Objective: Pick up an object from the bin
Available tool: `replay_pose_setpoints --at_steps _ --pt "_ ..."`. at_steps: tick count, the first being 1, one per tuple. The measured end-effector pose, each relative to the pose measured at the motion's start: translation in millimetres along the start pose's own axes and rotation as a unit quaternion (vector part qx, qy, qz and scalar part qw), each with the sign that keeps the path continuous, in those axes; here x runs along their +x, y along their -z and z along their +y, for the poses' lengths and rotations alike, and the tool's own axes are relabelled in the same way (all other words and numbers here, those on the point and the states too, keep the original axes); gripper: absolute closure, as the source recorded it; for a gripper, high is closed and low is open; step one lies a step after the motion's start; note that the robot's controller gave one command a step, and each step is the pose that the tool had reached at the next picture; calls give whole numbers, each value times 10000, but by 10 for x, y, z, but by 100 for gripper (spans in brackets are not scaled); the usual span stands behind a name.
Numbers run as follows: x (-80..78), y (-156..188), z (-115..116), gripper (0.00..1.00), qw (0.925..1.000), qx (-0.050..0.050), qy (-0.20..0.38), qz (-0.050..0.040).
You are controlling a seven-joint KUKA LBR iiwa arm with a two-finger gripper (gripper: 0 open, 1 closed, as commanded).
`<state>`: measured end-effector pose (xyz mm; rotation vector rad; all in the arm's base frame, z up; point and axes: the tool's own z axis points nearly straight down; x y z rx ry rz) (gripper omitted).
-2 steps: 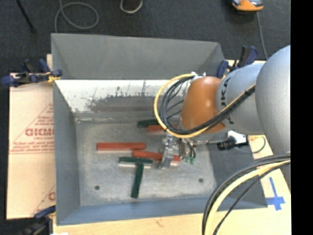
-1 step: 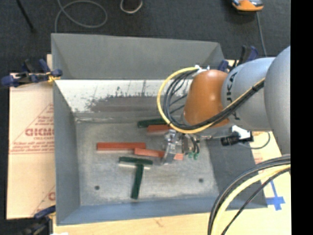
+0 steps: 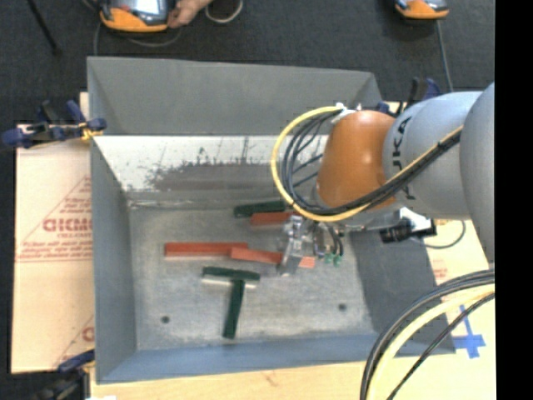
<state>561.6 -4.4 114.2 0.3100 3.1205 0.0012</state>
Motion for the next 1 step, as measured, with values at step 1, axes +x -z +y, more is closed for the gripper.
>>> replay_pose_setpoints --at_steps 1 --pt "-21 450 4 100 10000 -7 17 -13"
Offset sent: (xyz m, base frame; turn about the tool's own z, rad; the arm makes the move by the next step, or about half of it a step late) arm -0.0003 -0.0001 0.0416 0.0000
